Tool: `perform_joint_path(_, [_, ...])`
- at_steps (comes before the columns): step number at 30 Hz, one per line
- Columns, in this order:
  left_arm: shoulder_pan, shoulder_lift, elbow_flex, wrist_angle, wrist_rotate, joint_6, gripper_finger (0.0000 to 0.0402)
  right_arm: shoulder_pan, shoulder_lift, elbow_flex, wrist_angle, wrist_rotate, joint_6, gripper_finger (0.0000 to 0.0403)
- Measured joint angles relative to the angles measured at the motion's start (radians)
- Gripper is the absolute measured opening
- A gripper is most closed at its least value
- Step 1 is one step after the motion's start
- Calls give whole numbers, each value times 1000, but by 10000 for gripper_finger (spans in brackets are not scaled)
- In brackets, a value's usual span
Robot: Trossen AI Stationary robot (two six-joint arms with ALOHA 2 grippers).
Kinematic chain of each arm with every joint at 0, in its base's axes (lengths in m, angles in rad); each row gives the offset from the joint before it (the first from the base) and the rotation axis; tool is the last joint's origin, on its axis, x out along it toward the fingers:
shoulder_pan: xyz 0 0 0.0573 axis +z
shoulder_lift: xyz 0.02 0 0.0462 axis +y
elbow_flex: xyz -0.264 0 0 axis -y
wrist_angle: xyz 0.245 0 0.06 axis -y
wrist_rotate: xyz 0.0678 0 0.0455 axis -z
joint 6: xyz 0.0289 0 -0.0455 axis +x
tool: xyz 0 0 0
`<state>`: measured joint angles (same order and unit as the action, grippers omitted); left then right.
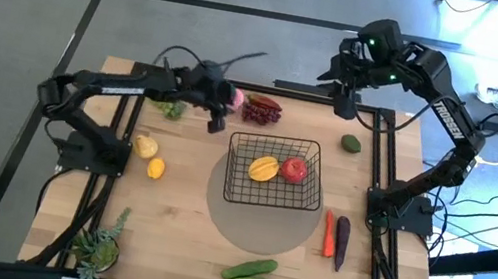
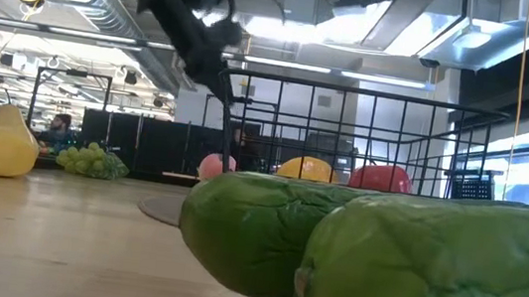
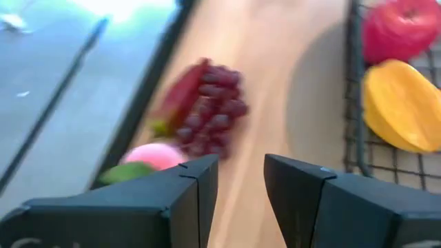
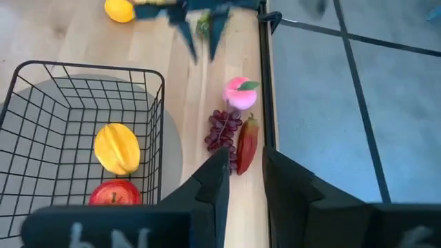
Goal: Build produce basket
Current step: Put the pink peach into the black wire basket
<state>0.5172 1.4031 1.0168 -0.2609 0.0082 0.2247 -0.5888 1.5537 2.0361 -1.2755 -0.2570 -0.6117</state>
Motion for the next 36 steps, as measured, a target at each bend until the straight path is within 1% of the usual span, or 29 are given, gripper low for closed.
perform_joint_path(3, [21, -72, 0, -71, -55, -102, 108, 0, 1, 0, -27, -19, 0, 83])
perform_joint_path(7, [27, -146, 0, -189, -65, -209, 108, 0, 1, 0, -35, -24, 0, 83])
perform_joint_path(9, [28, -164, 0, -230, -89, -293, 108, 0, 1, 0, -35, -24, 0, 83])
perform_joint_path(12, [47, -162, 0, -225, -111, -391, 108, 0, 1, 0, -34, -24, 0, 83])
perform_joint_path(16, [78, -139, 2, -214, -90, -403, 108, 0, 1, 0, -28, -24, 0, 83])
perform_joint_path(19, [109, -109, 0, -260, -57, -456, 108, 0, 1, 0, -29, -24, 0, 83])
perform_joint_path(21, [137, -106, 1, -300, -67, -525, 108, 0, 1, 0, -29, -24, 0, 83])
perform_joint_path(23, [161, -96, 1, -345, -81, -562, 108, 0, 1, 0, -30, -24, 0, 83])
perform_joint_path(26, [179, -78, 1, -345, -75, -609, 108, 0, 1, 0, -30, -24, 0, 83])
perform_joint_path(28, [191, -66, 1, -345, -69, -601, 108, 0, 1, 0, -31, -24, -2, 83])
perform_joint_path(30, [198, -59, 0, -323, -70, -539, 108, 0, 1, 0, -31, -24, -3, 83])
perform_joint_path(32, [199, -45, 1, -268, -63, -478, 108, 0, 1, 0, -31, -24, -3, 83])
perform_joint_path(34, [203, -23, 1, -211, -24, -437, 108, 0, 1, 0, -31, -24, -3, 83])
perform_joint_path(36, [221, 2, 1, -149, 56, -426, 108, 0, 1, 0, -31, -24, -3, 83])
